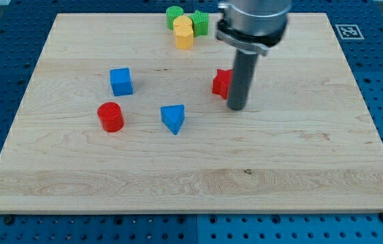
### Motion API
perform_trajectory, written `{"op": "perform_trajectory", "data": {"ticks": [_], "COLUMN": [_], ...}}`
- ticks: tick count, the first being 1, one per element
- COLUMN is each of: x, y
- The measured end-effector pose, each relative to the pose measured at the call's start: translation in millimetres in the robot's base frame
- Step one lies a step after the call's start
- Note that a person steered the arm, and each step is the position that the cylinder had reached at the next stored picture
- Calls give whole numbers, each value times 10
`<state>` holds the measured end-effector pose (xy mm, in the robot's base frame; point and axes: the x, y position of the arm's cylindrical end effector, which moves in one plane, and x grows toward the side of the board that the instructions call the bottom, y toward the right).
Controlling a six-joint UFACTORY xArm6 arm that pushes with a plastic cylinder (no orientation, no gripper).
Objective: Slide the red star to the top right corner of the board
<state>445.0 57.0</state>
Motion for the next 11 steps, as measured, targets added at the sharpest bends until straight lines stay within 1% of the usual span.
{"op": "perform_trajectory", "data": {"ticks": [1, 2, 5, 6, 8, 9, 11], "x": [-113, -155, -776, -962, -1109, -1158, -1161], "y": [-226, -221, -232, 30, 796, 1040, 1350]}}
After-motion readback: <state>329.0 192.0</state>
